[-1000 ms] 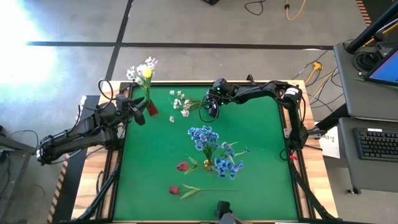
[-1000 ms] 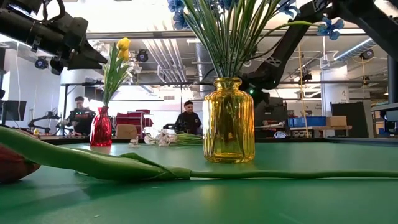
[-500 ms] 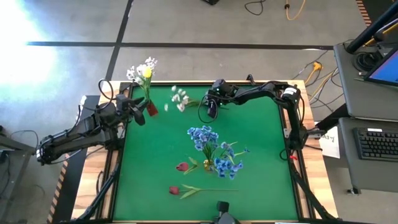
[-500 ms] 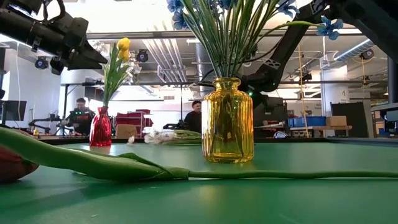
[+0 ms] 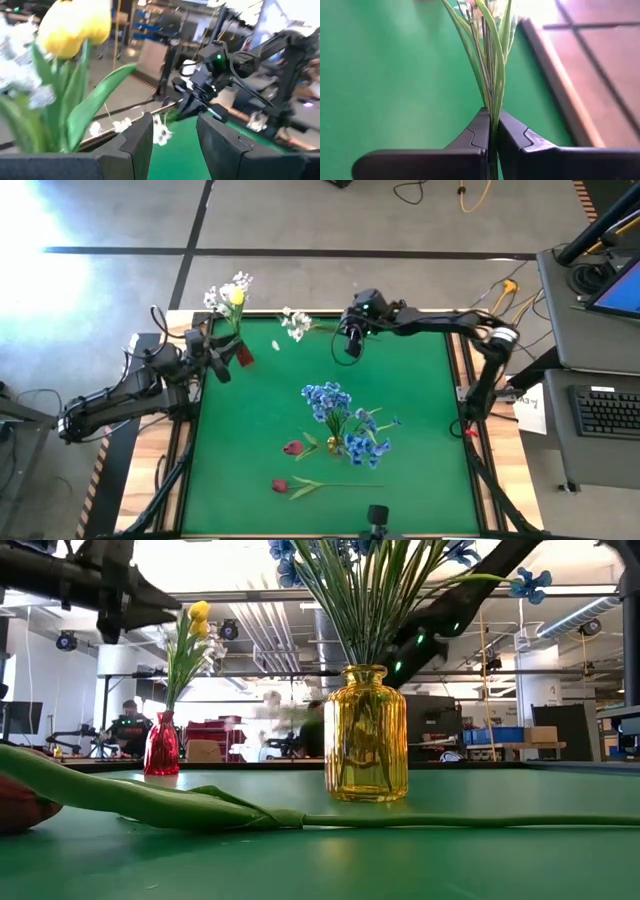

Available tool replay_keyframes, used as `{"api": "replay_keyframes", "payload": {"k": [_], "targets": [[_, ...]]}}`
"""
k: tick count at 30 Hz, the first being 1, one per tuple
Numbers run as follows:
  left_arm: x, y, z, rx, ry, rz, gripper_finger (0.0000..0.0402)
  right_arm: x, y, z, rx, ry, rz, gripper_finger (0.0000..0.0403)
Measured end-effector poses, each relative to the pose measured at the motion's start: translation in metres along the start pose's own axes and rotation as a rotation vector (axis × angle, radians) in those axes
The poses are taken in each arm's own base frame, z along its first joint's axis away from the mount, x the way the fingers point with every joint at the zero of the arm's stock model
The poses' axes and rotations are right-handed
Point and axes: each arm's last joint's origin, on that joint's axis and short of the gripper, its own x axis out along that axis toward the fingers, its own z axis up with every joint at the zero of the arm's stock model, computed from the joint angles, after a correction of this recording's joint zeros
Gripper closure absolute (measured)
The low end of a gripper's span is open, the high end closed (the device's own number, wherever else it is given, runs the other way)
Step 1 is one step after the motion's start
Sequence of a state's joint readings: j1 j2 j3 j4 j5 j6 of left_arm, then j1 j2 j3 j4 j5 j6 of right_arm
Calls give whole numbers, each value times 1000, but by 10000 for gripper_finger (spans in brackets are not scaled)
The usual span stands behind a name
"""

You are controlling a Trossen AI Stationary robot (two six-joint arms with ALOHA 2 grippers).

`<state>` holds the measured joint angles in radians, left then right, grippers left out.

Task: Sort flowers into vase by color
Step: Put the white flowers into the red vase

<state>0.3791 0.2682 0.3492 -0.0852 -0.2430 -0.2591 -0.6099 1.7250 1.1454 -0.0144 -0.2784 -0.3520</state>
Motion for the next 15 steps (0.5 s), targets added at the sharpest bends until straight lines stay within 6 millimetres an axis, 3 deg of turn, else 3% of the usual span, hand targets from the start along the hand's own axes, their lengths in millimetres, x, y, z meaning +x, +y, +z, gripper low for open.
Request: {"api": "replay_keyframes", "payload": {"k": [10,15], "targets": [[7,-19,14,17,-102,-178,262,-95,8,50,-39,-292,-154,390],[13,-37,40,81,-112,-245,262,-132,22,71,-78,-438,-180,390]]}}
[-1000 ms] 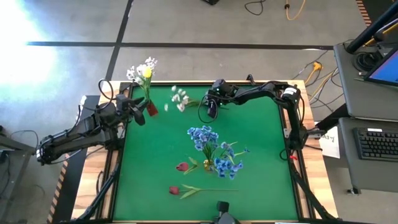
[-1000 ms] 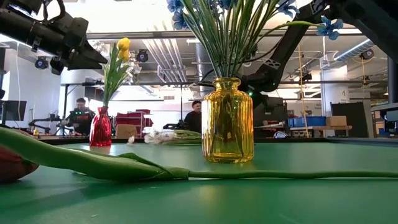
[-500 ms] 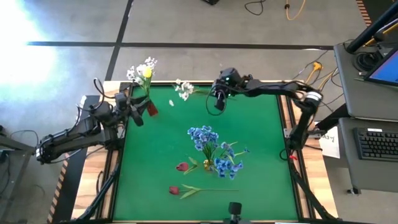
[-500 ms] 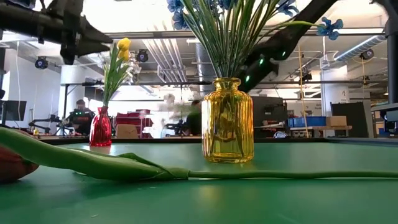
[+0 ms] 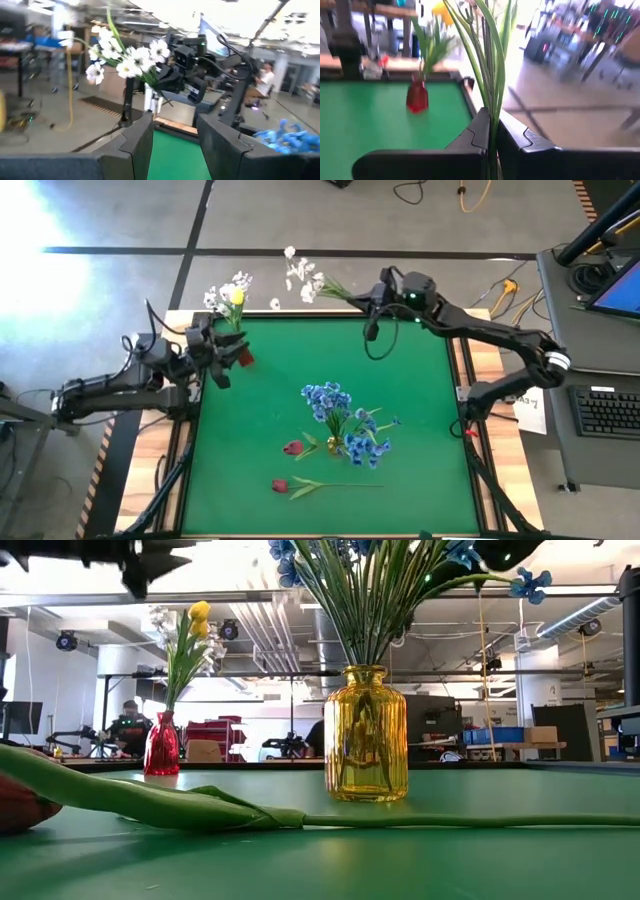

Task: Sort flowers into vase by color
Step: Put the white flowers into the red vase

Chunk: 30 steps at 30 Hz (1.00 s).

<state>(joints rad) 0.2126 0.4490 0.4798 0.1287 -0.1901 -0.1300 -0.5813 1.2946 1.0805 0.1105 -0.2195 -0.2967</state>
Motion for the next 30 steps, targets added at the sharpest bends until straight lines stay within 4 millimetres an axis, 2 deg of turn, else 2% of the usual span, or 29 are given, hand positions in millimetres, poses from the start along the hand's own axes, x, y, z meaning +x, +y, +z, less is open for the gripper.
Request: {"api": "replay_keyframes", "payload": {"k": [9,18,23,30], "targets": [[40,-25,49,213,-7,-88,262,-32,23,56,-51,-267,23,390],[99,-45,71,318,-11,-149,262,-48,50,107,-90,-431,113,390],[127,-54,83,380,-31,-171,262,-51,66,127,-99,-494,167,390],[155,-66,104,393,-114,-267,260,-52,82,143,-107,-561,219,390]]}}
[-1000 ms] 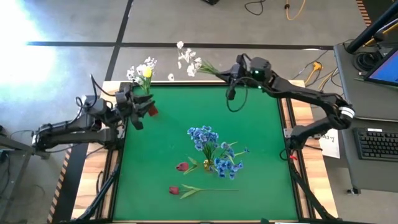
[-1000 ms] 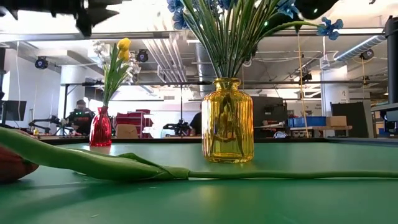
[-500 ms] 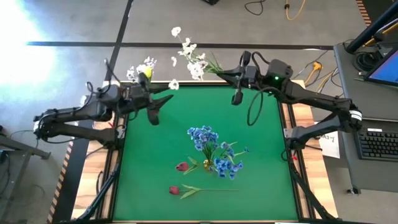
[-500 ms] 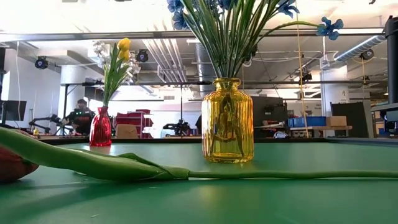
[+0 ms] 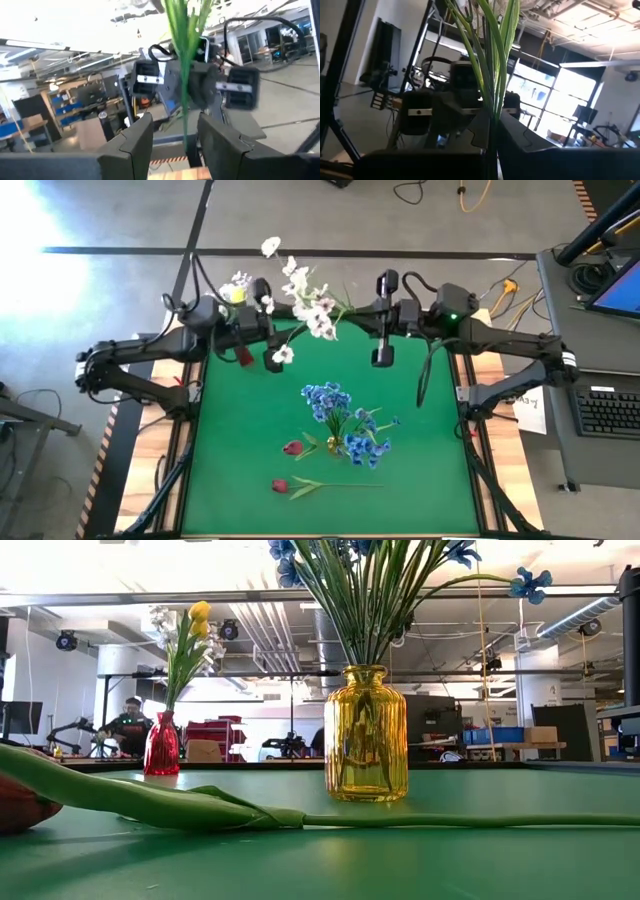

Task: Sort flowers into vase by color
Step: Put the white flowers into the red vase

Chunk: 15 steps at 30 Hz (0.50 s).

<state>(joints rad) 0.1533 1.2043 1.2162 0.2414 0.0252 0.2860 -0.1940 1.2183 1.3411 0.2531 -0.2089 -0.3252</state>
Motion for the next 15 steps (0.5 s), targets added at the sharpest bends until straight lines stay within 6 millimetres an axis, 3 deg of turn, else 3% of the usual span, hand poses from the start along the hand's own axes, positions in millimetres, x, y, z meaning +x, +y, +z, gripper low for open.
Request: {"api": "replay_keyframes", "payload": {"k": [8,15], "targets": [[35,0,7,0,-38,-90,217,14,11,-5,-3,-4,38,391],[43,-2,4,21,-79,-157,187,15,11,-4,-9,-5,39,391]]}}
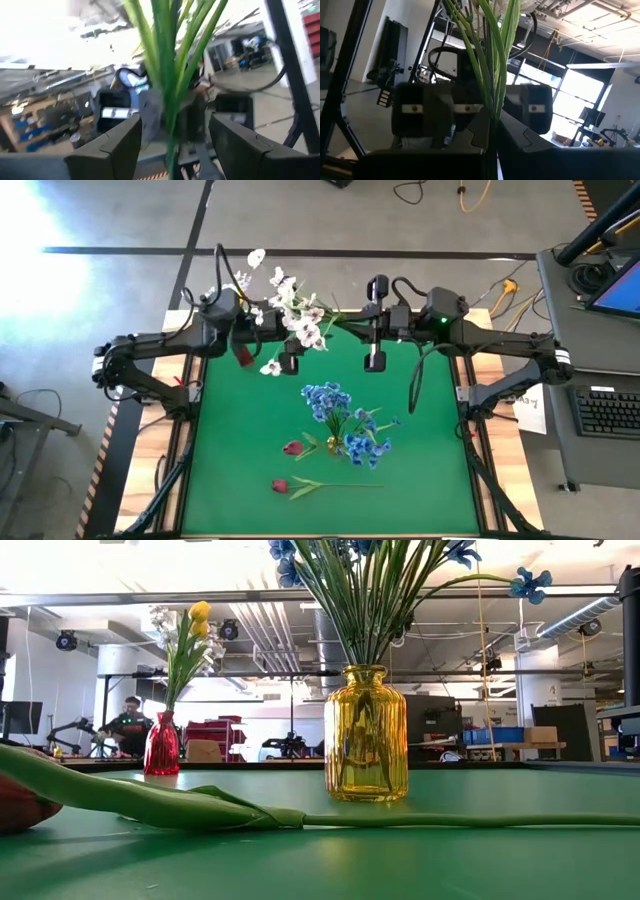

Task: Sort flowers into vase by color
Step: Put the white flowers into the red vase

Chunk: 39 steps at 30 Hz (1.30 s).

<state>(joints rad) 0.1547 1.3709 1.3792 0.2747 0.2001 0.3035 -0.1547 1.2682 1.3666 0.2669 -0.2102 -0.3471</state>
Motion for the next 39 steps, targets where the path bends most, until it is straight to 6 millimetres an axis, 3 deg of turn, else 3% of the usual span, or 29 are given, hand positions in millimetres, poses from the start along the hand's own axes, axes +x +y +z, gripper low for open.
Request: {"api": "replay_keyframes", "payload": {"k": [18,21,26,30,39], "targets": [[0,2,8,20,-85,23,242,9,2,-13,-34,17,8,390],[0,2,8,19,-84,24,269,11,2,-12,-31,-3,-2,390],[0,2,8,12,-84,24,346,12,2,-14,-19,3,0,384],[0,2,8,1,-83,23,395,12,2,-14,1,6,0,345],[-12,5,16,-12,-23,66,399,8,-2,-13,51,73,-152,223]]}}
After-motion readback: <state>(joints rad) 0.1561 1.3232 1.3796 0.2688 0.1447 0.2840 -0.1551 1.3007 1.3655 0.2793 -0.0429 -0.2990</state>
